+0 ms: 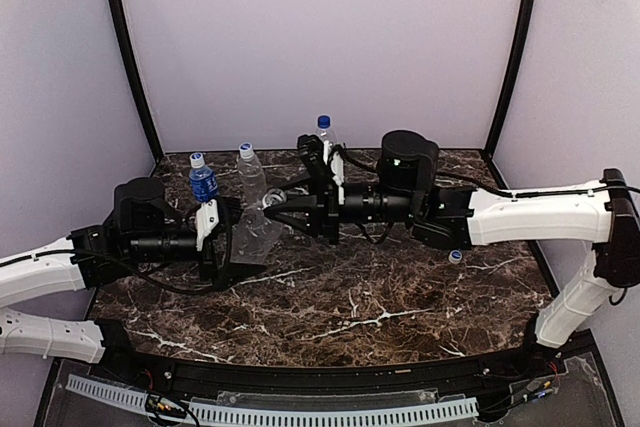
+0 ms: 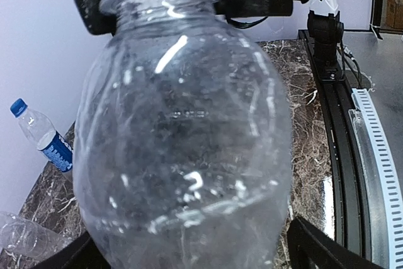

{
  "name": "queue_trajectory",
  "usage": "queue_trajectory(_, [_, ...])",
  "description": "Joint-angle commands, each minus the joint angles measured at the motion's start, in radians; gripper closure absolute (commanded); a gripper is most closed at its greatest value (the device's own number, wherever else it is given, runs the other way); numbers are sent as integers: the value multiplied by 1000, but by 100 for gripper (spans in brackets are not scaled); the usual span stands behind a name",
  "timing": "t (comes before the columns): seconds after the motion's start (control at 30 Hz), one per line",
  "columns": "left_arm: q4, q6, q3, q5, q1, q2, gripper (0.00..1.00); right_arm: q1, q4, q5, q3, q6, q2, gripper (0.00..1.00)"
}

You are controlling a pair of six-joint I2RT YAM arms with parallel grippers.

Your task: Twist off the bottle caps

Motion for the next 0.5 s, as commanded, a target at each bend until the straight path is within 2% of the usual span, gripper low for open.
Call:
queue_trajectory(0.0, [29, 6, -15, -51, 2, -27, 1, -45, -188, 35, 78, 21, -53, 95])
queue_trajectory(0.1, [35, 7, -23, -86, 3, -36, 1, -96, -419, 3, 148, -1, -74, 96])
queue_trajectory(0.2, [29, 3, -30, -90, 9, -45, 1, -169, -720, -52, 209, -58, -92, 96])
queue_trajectory(0.27, [24, 0, -39, -88, 14, -52, 1, -218, -887, -55, 233, -107, -111, 100])
queue_trajectory(0.4, [21, -1, -49, -73, 23, -63, 1, -371, -1094, 9, 237, -155, -147, 100])
queue_trajectory(0.47, [18, -1, -52, -63, 28, -66, 1, -464, -1146, 137, 247, -108, -153, 100])
